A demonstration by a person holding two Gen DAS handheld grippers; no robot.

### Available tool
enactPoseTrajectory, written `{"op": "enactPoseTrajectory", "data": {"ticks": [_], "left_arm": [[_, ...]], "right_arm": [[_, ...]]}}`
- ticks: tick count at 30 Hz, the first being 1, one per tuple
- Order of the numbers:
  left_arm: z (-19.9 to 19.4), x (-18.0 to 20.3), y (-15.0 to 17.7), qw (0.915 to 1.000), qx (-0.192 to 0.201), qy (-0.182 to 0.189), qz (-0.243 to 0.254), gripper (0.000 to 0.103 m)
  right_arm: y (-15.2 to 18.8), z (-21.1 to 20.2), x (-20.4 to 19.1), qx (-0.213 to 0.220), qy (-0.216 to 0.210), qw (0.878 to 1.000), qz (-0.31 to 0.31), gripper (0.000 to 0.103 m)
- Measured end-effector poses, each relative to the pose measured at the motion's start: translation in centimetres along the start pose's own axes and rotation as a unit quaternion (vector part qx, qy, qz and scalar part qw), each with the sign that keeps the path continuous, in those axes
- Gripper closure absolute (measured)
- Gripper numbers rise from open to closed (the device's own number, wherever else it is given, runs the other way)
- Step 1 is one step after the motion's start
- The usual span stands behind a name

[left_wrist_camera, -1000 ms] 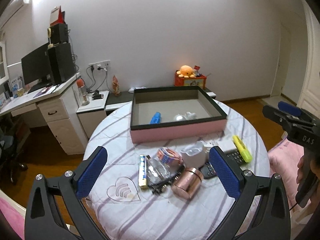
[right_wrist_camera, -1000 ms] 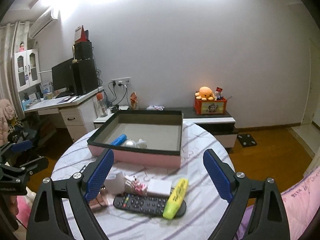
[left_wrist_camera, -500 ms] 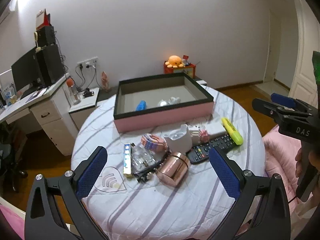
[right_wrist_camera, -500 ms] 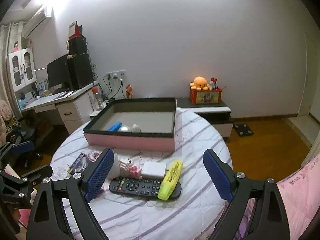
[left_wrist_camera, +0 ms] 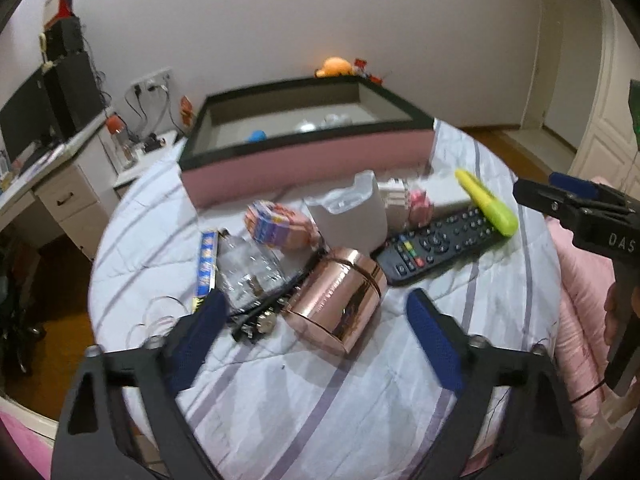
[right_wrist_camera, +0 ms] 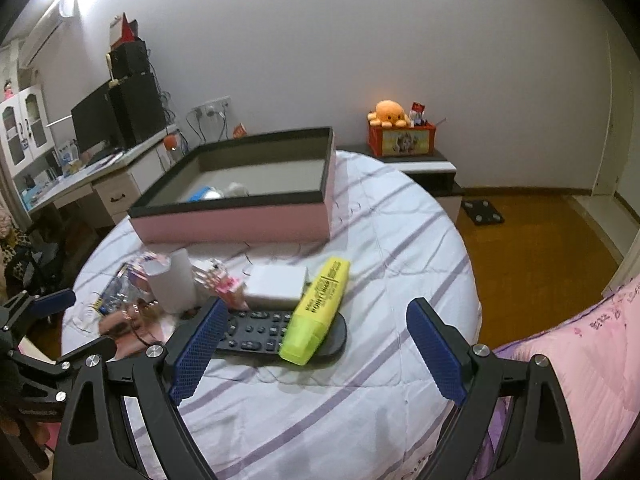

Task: Organize rigid objects
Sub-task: 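Move both grippers back toward the remaining items on the bed, then grasp the rose-gold cup with the left gripper while the right gripper grasps the yellow highlighter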

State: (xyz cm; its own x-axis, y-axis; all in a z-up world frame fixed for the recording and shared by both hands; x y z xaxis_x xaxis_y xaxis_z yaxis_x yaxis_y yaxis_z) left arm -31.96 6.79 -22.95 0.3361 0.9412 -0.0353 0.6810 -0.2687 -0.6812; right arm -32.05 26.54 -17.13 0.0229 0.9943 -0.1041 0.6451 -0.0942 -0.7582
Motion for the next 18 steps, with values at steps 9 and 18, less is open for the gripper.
{"op": "enactPoseTrajectory", "data": {"ticks": [9, 18], "left_arm": [[2.3, 0.9, 0.6, 0.9991, -0.03, 0.026, 0.009, 0.043], [3.3, 1.3, 0.1, 0.9987, -0.036, 0.032, -0.016, 0.046]], "right_arm": [[0.6, 2.4, 0.8, -0.026, 0.003, 1.0, 0.012, 0.011], [0.4, 4.5, 1.3, -0.037, -0.003, 0.999, 0.022, 0.011]]}}
Point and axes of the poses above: each gripper's, at about its wrist camera, not at the fingertips, and z roughly the way its jaws point, x to its right, y to its underside, the point moved 6 cm from there along z, roughly the way its jaws point
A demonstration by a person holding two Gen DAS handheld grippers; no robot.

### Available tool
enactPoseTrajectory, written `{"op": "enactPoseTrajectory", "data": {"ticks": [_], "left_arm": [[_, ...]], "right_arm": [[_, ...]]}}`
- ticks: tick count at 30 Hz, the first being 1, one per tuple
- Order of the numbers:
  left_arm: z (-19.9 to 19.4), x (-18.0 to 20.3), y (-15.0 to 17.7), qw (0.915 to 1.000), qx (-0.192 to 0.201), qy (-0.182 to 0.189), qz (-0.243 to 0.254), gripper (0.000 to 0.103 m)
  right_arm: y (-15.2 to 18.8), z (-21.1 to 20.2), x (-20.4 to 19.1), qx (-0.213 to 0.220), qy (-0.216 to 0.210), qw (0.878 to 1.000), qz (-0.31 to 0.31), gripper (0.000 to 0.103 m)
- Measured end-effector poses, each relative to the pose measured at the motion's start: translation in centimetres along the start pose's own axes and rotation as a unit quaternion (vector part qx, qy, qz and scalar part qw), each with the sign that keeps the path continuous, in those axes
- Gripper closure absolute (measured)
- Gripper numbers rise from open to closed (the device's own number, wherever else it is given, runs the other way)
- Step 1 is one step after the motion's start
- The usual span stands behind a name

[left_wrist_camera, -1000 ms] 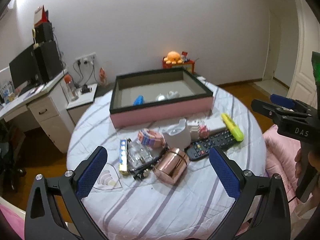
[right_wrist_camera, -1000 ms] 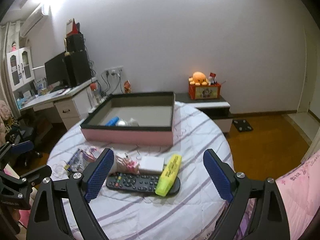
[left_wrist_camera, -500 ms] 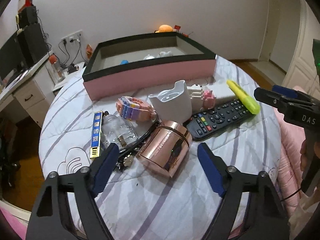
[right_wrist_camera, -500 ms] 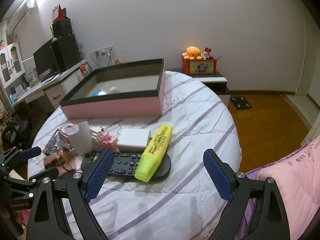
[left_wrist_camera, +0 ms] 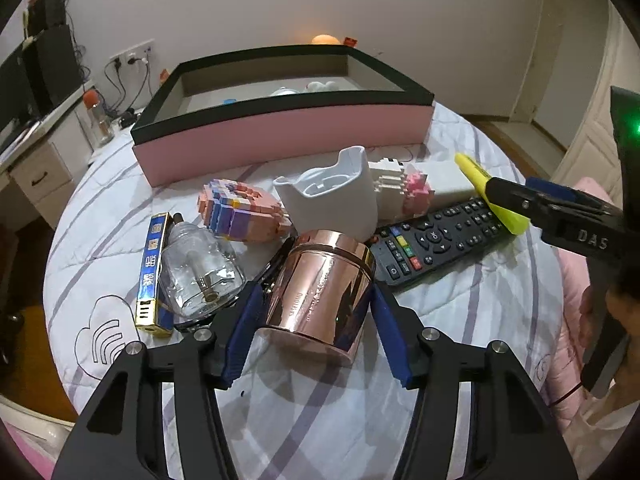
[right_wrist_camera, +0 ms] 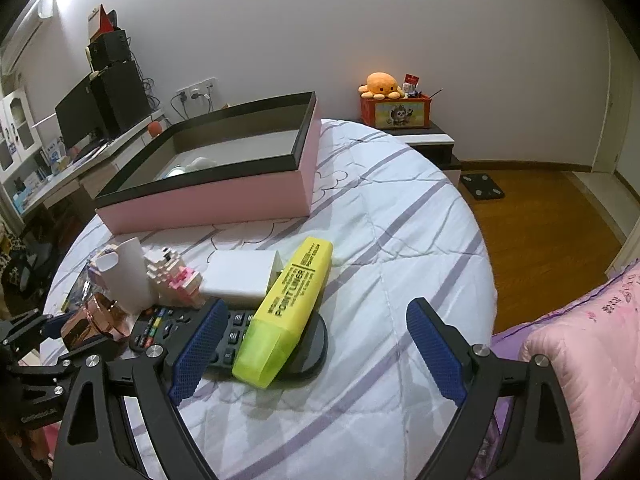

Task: Organize rigid objects
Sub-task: 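Grasp the rose-gold cup with the left gripper while the right gripper grasps the yellow highlighter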

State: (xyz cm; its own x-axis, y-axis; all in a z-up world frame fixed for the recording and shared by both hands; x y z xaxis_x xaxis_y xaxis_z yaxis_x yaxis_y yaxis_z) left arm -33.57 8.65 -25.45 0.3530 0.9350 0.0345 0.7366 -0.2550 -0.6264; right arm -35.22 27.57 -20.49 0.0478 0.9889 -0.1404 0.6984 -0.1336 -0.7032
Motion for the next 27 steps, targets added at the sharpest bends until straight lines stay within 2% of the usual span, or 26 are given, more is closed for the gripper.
{"op": "enactPoseTrajectory", "data": {"ticks": [5, 8, 9, 10, 12, 13, 17, 22, 27], "left_arm": [[-0.2, -0.3, 0.3, 0.9999, -0.012, 0.005, -0.01, 0.046], [-0.5, -0.4, 0.6, 0.9997, -0.023, 0.001, -0.01, 0.046], [-0.5, -0.4, 0.6, 0.9997, -0.023, 0.001, -0.01, 0.046], [-0.4, -0.4, 0.6, 0.9997, -0.023, 0.001, -0.011, 0.046], [-0.3, -0.4, 0.6, 0.9997, -0.024, -0.001, -0.008, 0.045], [-0.2, -0.4, 0.5, 0.9997, -0.022, -0.003, -0.006, 0.044], [-0.1, 0.0, 0.6, 0.9998, -0.018, -0.001, 0.007, 0.034], [0.1, 0.3, 0.6, 0.9996, -0.008, -0.006, 0.025, 0.033], [0.2, 0.1, 0.4, 0.9994, 0.0, -0.011, 0.033, 0.047]], "right_arm": [[0.1, 1.9, 0.4, -0.018, 0.008, 1.0, -0.014, 0.011], [0.2, 1.6, 1.1, -0.012, 0.005, 1.0, -0.014, 0.013], [0.1, 1.6, 1.2, -0.011, 0.003, 1.0, -0.011, 0.019], [0.1, 1.5, 1.4, -0.011, 0.001, 1.0, -0.009, 0.033], [-0.2, 1.5, 1.8, -0.012, 0.002, 1.0, -0.006, 0.051], [-0.3, 1.6, 1.9, -0.014, 0.005, 1.0, -0.007, 0.054], [-0.6, 2.3, 2.4, -0.023, 0.004, 1.0, -0.005, 0.054], [-0.9, 3.5, 2.3, -0.03, 0.002, 0.999, -0.016, 0.054], [-1.4, 4.4, 2.1, -0.035, 0.014, 0.998, -0.041, 0.054]]}}
Point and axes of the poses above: each gripper's, at about its wrist camera, not at the fingertips, and z roughly the way its jaws point, x to its right, y to its underside, the point moved 6 cm from there along z, roughly the way its jaws point
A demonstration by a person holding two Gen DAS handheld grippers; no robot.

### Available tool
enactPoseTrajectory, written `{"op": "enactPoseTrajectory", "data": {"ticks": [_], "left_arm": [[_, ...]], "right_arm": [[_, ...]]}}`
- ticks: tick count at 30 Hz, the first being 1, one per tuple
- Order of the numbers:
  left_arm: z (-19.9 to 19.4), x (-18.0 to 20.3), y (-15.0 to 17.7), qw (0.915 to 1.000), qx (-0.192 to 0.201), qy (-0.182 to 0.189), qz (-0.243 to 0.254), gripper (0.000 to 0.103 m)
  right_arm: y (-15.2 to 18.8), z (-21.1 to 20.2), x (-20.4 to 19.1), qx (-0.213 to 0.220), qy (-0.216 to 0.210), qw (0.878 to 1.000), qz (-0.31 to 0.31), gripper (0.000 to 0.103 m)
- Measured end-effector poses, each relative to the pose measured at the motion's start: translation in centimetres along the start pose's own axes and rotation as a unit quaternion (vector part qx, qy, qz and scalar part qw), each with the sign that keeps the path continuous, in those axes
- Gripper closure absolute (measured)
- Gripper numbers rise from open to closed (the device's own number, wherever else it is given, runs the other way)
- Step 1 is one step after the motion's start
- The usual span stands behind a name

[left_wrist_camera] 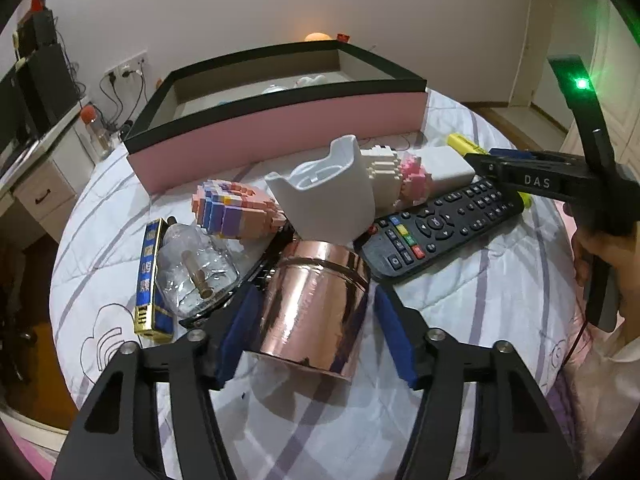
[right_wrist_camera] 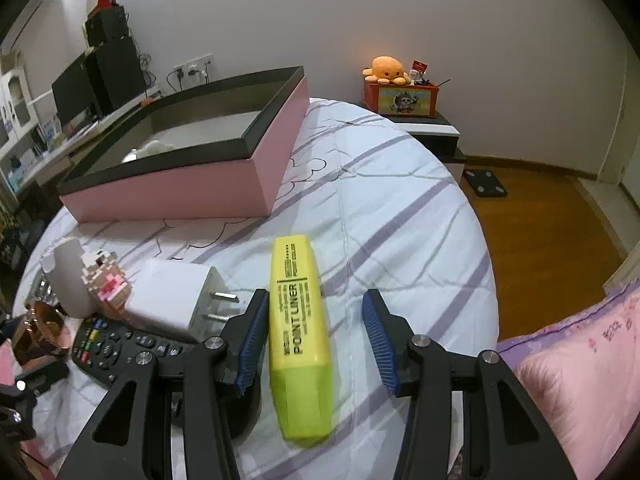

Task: Organize rigid objects
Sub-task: 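Grasp the rose-gold cup with the left gripper while the right gripper grasps the yellow highlighter, then carry the rose-gold cup and yellow highlighter with both grippers over the box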

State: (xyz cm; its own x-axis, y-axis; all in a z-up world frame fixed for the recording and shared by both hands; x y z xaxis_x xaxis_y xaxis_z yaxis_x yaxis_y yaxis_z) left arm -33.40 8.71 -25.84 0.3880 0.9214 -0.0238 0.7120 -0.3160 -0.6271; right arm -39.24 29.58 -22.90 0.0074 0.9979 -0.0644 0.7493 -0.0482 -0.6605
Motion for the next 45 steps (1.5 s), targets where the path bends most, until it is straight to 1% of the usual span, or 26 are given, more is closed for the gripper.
{"op": "enactPoseTrajectory", "data": {"ticks": [2, 5, 6, 7, 9, 10, 12, 16, 18, 19, 22, 26, 35, 42, 45], "left_arm": [[0.1, -0.2, -0.2, 1.0, 0.002, -0.003, 0.0, 0.054], [0.0, -0.6, -0.3, 1.0, 0.003, 0.005, -0.007, 0.055], [0.0, -0.7, -0.3, 0.9999, 0.003, 0.006, -0.009, 0.055], [0.0, -0.8, -0.2, 0.9999, 0.002, 0.004, -0.01, 0.055], [-0.1, -1.0, -0.1, 0.9999, -0.001, 0.009, -0.014, 0.055], [-0.2, -1.2, 0.0, 0.9997, 0.001, 0.015, -0.021, 0.055], [-0.4, -1.4, 0.0, 0.9995, 0.001, 0.019, -0.024, 0.055], [-1.3, -1.8, 0.0, 0.9995, 0.009, 0.017, -0.026, 0.055], [-1.8, -2.0, -0.2, 0.9994, 0.015, 0.017, -0.028, 0.055], [-2.1, -2.2, -0.3, 0.9992, 0.019, 0.016, -0.031, 0.055], [-2.9, -2.8, -0.5, 0.9989, 0.028, 0.007, -0.038, 0.055], [-3.7, -3.4, -0.9, 0.9983, 0.038, 0.009, -0.044, 0.055], [-5.2, -4.4, -2.1, 0.9965, 0.062, 0.006, -0.056, 0.055], [-7.1, -5.5, -3.6, 0.9927, 0.088, -0.004, -0.082, 0.055], [-8.0, -5.6, -4.4, 0.9914, 0.101, -0.016, -0.082, 0.055]], "right_arm": [[-0.1, 0.3, -0.2, -0.002, 0.006, 1.0, -0.014, 0.054], [-0.2, 0.2, -0.1, -0.004, 0.006, 1.0, -0.02, 0.055], [-0.2, 0.1, 0.0, -0.003, 0.003, 1.0, -0.017, 0.058], [-0.2, -0.1, 0.2, -0.001, 0.0, 1.0, -0.013, 0.066], [-0.1, -0.5, 0.3, 0.003, -0.013, 1.0, -0.004, 0.077], [-0.1, -0.7, 0.3, 0.004, -0.024, 1.0, 0.001, 0.077], [0.0, -0.9, 0.1, 0.007, -0.03, 1.0, 0.002, 0.077], [0.0, -1.4, -0.7, 0.007, -0.043, 0.999, 0.0, 0.077], [-0.3, -1.9, -1.1, 0.014, -0.049, 0.999, -0.004, 0.077], [-0.3, -2.1, -1.5, 0.011, -0.056, 0.998, -0.007, 0.077], [-0.6, -2.9, -2.4, 0.018, -0.066, 0.998, -0.016, 0.077], [-1.0, -4.0, -4.0, 0.027, -0.084, 0.996, -0.027, 0.077], [-2.0, -6.6, -7.3, 0.05, -0.111, 0.991, -0.052, 0.077], [-2.9, -8.5, -9.3, 0.069, -0.13, 0.987, -0.067, 0.077], [-3.3, -9.3, -10.0, 0.079, -0.137, 0.985, -0.072, 0.077]]}}
Point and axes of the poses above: each gripper's, at about its wrist camera, not at the fingertips, and z roughly the way its jaws point, x to its right, y to its underside, the point moved 6 cm from there along z, roughly the way its jaws point
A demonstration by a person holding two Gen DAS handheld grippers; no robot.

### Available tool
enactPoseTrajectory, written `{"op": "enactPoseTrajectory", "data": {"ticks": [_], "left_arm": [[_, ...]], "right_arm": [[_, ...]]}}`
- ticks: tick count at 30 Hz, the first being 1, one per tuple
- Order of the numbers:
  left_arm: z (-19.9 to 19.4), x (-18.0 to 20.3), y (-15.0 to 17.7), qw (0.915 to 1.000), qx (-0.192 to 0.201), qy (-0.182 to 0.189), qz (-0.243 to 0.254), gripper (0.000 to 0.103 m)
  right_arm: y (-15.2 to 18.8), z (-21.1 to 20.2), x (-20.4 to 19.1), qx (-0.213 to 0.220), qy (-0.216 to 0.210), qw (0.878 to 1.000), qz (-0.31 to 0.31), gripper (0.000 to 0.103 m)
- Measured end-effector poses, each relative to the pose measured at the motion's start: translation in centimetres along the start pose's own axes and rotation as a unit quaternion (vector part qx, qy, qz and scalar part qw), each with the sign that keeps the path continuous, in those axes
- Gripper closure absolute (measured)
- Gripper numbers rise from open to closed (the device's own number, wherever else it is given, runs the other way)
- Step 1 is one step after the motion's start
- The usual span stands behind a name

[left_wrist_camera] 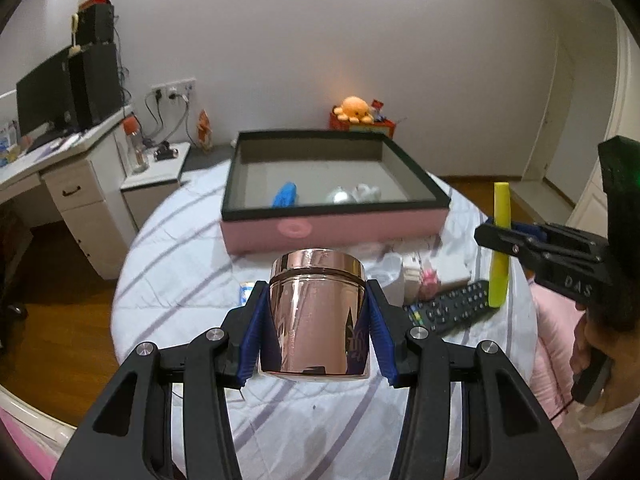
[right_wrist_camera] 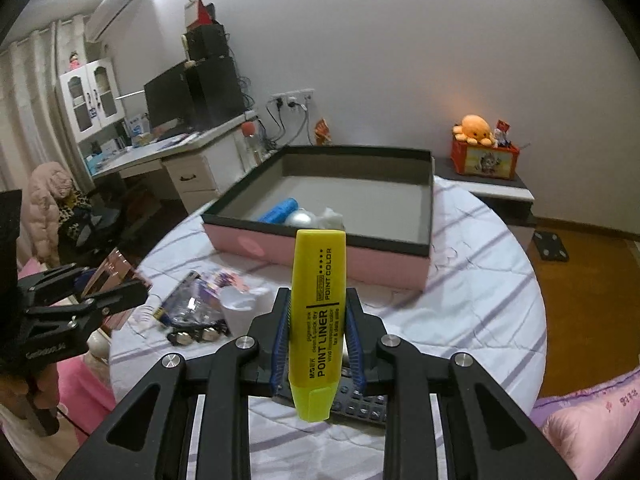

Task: Organize rigid objects
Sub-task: 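Carry the rose-gold cup and yellow highlighter with both grippers over the box, then open both grippers to drop the cup and highlighter into the box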

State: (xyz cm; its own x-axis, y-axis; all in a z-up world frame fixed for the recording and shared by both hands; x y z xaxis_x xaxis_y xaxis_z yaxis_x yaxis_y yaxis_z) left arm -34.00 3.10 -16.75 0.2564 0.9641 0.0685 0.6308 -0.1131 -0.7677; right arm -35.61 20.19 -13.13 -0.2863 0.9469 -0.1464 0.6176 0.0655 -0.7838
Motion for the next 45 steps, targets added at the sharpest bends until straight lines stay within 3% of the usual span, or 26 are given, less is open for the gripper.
{"op": "enactPoseTrajectory", "data": {"ticks": [14, 23, 35, 45], "left_arm": [[-1.6, -1.4, -5.1, 0.998, 0.049, -0.04, -0.002, 0.055], [1.1, -1.2, -8.8, 0.9976, 0.051, -0.041, 0.021, 0.055], [10.4, -1.7, -12.3, 0.9987, -0.002, -0.033, 0.04, 0.055], [17.8, -1.9, -11.0, 0.9964, -0.067, -0.024, 0.044, 0.055]], "right_arm": [[-4.0, -0.1, -2.3, 0.031, -0.025, 0.999, -0.029, 0.077], [-6.8, 2.0, -1.4, 0.032, -0.027, 0.998, -0.04, 0.077], [-9.8, 9.4, 2.6, -0.007, -0.014, 0.999, -0.034, 0.077], [-7.7, 15.9, 5.3, -0.074, 0.019, 0.997, -0.031, 0.077]]}}
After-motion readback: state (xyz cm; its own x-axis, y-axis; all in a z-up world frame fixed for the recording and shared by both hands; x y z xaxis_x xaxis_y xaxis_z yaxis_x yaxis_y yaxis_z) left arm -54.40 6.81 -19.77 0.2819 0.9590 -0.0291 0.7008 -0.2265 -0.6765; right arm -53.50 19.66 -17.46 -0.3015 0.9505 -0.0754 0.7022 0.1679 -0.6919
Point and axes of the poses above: each gripper's, at about its wrist camera, not at the fingertips, and z roughly the way its jaws point, x to its right, y to its underside, the point moved 6 cm from there along z, roughly the way its jaws point
